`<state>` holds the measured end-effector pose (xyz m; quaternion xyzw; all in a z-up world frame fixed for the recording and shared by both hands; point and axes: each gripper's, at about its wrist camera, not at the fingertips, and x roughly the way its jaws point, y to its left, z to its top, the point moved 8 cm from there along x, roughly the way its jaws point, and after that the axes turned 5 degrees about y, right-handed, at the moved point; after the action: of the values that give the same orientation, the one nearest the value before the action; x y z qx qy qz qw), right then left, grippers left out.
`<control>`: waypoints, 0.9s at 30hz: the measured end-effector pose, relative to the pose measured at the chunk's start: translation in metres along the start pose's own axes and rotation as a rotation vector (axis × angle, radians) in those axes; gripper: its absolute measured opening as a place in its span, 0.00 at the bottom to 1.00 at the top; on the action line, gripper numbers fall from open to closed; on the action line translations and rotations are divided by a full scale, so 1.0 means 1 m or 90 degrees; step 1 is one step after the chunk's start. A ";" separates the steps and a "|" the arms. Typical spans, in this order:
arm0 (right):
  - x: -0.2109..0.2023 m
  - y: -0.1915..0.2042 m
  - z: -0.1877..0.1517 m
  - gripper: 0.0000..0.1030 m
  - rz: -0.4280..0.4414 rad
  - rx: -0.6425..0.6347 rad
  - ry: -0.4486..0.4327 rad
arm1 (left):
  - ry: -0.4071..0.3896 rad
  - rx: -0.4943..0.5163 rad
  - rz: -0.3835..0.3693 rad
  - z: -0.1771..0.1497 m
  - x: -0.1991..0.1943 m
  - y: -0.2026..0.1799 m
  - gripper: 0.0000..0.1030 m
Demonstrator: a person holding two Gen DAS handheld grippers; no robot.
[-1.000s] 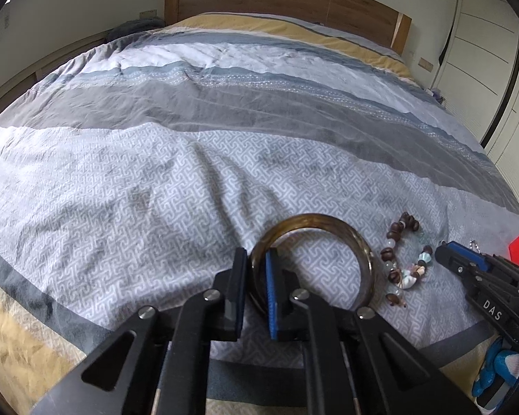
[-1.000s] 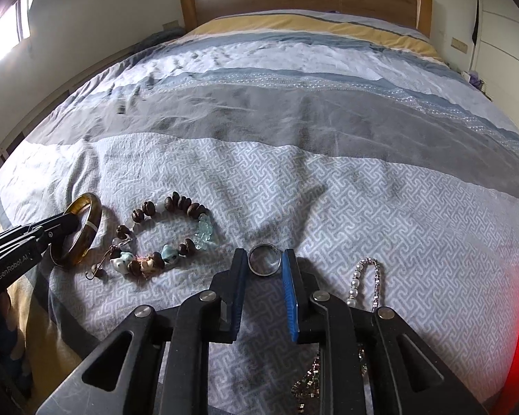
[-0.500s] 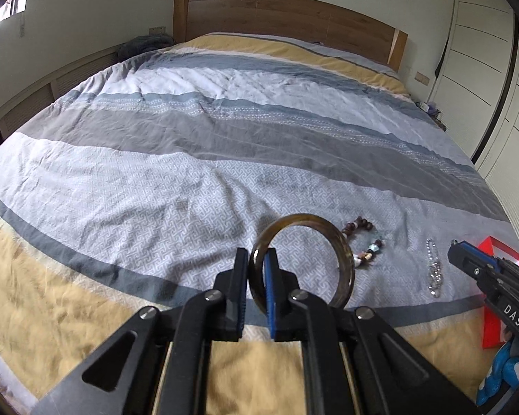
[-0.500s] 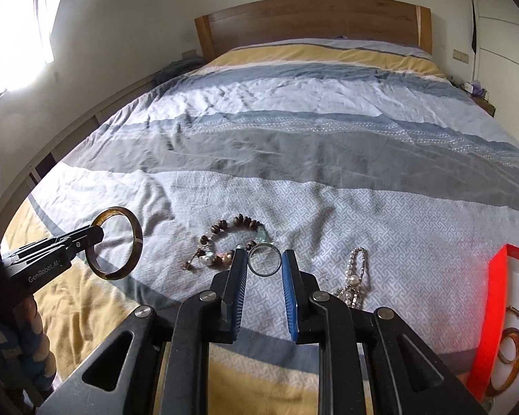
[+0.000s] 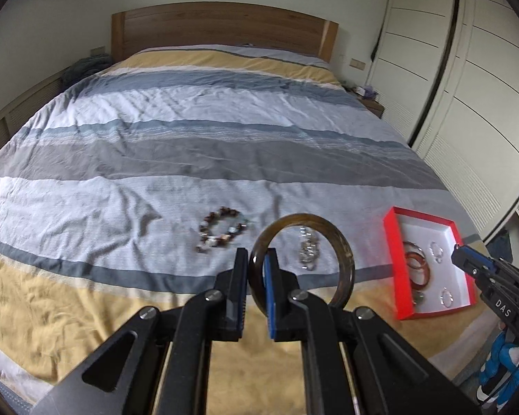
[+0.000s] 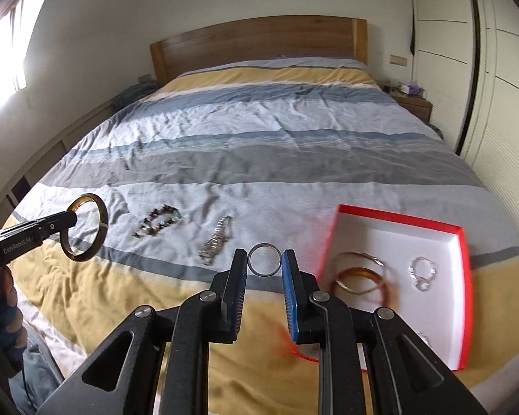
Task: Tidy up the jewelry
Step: 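Carry the brown bangle in the left tool and the ring in the right over the box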
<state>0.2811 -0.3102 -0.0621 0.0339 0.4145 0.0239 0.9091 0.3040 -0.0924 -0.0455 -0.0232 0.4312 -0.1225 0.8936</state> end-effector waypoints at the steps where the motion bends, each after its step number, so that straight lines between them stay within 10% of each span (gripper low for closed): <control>1: -0.004 -0.017 -0.004 0.20 -0.013 0.006 0.003 | 0.005 0.015 -0.013 0.000 0.004 -0.018 0.08; 14: 0.018 -0.154 -0.059 0.20 -0.074 0.073 0.062 | 0.104 0.189 -0.131 -0.038 0.083 -0.209 0.08; 27: 0.063 -0.170 -0.092 0.20 -0.063 0.050 0.148 | 0.162 0.254 -0.078 -0.067 0.142 -0.237 0.08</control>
<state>0.2550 -0.4709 -0.1834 0.0456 0.5187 -0.0334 0.8531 0.2900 -0.3512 -0.1610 0.1434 0.5055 -0.2611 0.8098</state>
